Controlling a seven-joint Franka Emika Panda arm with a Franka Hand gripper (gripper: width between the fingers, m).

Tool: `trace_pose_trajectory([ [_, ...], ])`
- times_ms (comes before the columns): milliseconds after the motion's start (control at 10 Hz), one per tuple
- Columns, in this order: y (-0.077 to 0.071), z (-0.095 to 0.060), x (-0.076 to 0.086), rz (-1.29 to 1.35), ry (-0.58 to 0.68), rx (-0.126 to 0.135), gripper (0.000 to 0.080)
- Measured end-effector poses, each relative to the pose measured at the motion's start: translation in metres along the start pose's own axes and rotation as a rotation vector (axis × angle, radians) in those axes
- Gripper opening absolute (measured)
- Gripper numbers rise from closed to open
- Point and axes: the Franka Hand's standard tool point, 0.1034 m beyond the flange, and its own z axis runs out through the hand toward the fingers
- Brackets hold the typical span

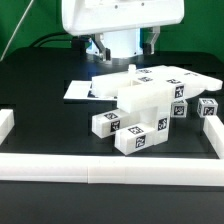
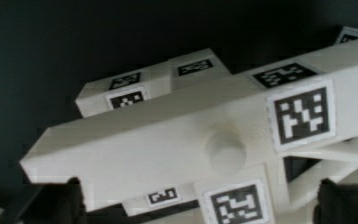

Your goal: Assemble chair

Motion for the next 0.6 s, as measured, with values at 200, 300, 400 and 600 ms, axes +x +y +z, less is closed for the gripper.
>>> trace_pose_trajectory([
  [200,0.001,0.0,-0.001,-0.012,0.0,0.001,0.0648],
  [300,0.006,0.001,-0.008,-0.031,-0.003,0.003,0.0648],
  [400,0.005,0.005,-0.022,-0.029,-0.01,0.007,0.0648],
  [600,-0.003,0.008,-0.044,-0.031,-0.008,0.005,0.0648],
])
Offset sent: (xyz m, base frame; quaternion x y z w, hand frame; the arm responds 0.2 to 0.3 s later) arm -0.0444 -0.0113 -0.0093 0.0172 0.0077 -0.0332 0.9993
